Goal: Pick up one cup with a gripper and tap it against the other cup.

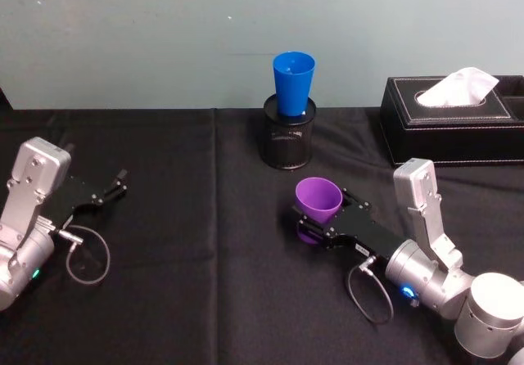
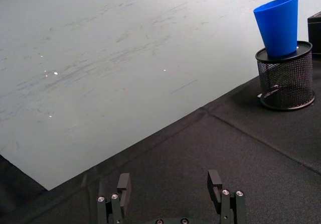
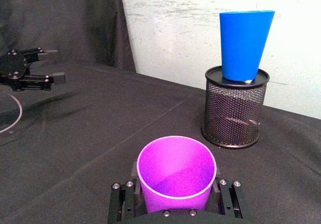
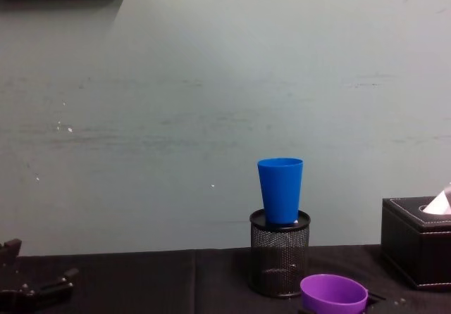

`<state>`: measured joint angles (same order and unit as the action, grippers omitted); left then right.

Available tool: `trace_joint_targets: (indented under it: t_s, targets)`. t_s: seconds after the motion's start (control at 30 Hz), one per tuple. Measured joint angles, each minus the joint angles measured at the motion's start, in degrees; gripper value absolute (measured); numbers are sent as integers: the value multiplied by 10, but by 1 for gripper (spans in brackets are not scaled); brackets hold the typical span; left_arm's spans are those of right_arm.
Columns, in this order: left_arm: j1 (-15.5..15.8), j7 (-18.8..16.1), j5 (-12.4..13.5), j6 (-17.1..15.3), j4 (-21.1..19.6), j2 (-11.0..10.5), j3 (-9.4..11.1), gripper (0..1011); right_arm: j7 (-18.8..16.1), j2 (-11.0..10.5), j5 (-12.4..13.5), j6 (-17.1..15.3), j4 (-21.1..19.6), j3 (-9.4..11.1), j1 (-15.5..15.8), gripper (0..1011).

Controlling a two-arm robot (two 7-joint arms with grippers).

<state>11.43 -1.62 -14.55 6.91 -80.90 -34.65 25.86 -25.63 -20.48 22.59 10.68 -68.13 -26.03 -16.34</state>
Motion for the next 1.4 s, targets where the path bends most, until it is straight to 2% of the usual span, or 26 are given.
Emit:
trace_joint_targets:
  t_s: [0.17,0.37,0.67,0.83,1.4]
  targets:
    - [0,0,0,0,0,0,0,1000,-3,1,0,-3,-8,8,4,743]
    - [0,0,0,0,0,0,0,1000,-4,-4,-1,-21,-47,18,13,724]
    - [0,0,0,0,0,0,0,1000,8,-24,-2,-102,-152,39,26,723]
    - [0,0,0,0,0,0,0,1000,15,-32,0,-146,-185,43,26,723]
    - [0,0,0,0,0,0,0,1000,14,-30,1,-131,-172,41,25,723]
